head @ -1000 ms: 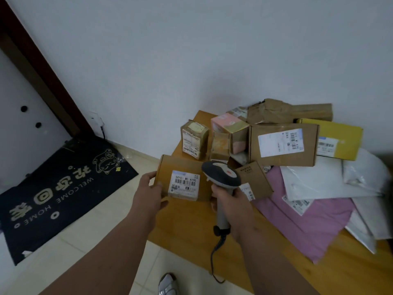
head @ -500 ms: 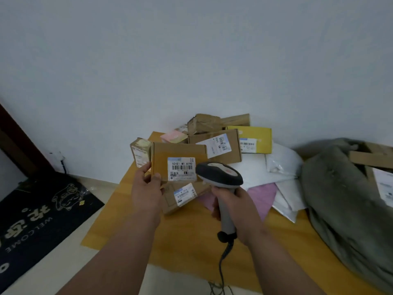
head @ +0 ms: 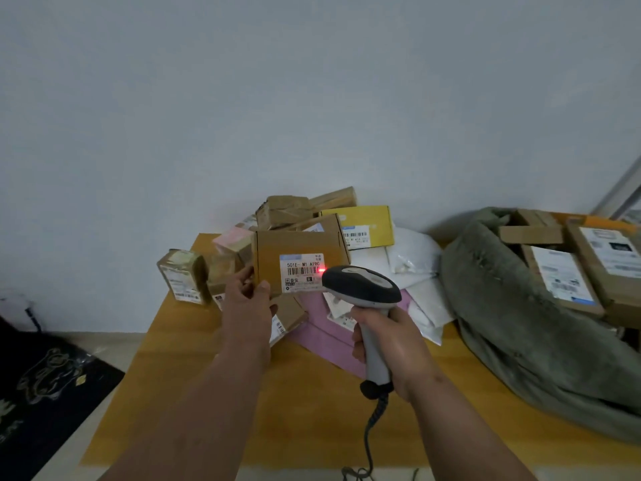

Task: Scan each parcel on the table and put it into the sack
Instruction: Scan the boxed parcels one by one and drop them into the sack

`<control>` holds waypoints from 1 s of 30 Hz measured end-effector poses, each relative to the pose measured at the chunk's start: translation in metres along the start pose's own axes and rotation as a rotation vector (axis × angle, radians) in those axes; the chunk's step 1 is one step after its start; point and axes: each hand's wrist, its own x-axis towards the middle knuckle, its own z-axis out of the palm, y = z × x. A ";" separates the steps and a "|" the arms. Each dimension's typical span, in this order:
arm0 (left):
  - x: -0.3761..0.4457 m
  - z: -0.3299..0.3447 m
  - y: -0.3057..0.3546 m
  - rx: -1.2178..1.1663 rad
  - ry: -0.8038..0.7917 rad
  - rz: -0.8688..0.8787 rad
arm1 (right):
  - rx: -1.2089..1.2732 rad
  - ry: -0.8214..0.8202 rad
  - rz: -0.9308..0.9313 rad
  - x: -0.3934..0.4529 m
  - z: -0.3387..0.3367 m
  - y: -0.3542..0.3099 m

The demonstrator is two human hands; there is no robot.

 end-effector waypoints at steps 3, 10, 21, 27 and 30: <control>0.006 0.004 0.001 0.007 -0.028 0.007 | 0.016 0.015 -0.012 0.002 0.002 0.001; 0.016 0.014 0.001 0.042 -0.093 0.023 | 0.046 0.087 -0.030 0.004 0.001 0.000; 0.009 0.060 0.001 0.089 -0.244 0.052 | 0.066 0.348 -0.111 0.006 -0.047 -0.001; -0.019 0.126 -0.001 0.077 -0.362 0.033 | 0.193 0.500 -0.147 0.013 -0.113 -0.002; -0.041 0.170 -0.007 0.065 -0.412 0.007 | 0.258 0.534 -0.138 0.014 -0.160 -0.004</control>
